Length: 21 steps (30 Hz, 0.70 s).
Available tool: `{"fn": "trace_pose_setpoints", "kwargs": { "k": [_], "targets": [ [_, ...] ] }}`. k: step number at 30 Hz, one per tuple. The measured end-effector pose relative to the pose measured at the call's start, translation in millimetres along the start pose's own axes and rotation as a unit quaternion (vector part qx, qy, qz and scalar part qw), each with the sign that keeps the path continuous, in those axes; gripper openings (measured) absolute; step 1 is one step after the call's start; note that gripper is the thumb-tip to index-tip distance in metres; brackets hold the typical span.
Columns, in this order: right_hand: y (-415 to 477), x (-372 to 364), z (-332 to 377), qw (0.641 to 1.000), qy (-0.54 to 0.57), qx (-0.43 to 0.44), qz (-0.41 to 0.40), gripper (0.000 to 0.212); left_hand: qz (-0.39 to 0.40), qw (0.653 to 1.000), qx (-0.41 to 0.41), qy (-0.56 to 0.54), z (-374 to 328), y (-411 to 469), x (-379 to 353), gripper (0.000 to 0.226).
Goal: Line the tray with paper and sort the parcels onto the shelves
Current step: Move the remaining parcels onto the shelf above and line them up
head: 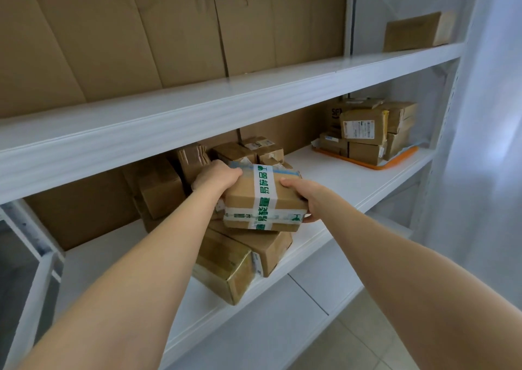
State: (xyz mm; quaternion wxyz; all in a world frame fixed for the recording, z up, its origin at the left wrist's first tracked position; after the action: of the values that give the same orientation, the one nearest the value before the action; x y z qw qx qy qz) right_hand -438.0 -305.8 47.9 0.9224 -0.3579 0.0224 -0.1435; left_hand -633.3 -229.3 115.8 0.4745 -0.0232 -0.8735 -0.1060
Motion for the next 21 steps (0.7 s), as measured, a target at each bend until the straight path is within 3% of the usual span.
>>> {"fn": "trace_pose_setpoints", "kwargs": {
  "k": [4,8,14,21],
  "targets": [
    [1.8,32.7,-0.9,0.996,0.088,0.007,0.006,0.037,0.006,0.978,-0.026,-0.207,-37.0,0.8,-23.0,0.070],
    [2.0,70.5,-2.9,0.992,0.129,0.015,-0.010,0.045,0.078,0.939,-0.031,-0.334,-73.1,-3.8,-49.1,0.076],
    [6.8,137.2,-7.0,0.984,0.168,0.033,-0.050,0.052,0.175,0.914,-0.069,-0.360,-132.4,-3.8,-81.4,0.079],
    [13.4,207.5,-7.8,0.967,0.242,0.050,-0.061,0.065,0.177,0.908,-0.110,-0.363,-195.8,2.1,-102.4,0.070]
  ]
}}
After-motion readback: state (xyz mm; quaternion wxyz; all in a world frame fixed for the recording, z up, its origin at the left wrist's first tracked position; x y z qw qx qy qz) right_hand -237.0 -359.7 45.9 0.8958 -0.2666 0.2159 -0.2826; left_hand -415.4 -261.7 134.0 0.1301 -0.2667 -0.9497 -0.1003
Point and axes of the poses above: each hand's wrist, its own y-axis towards the middle knuckle, its own x-axis out of the back of the hand, z = x × y, the point moved 4 cm from there along y, towards the middle knuckle, and after that the axes turned 12 degrees about -x, right-handed, at the moved point
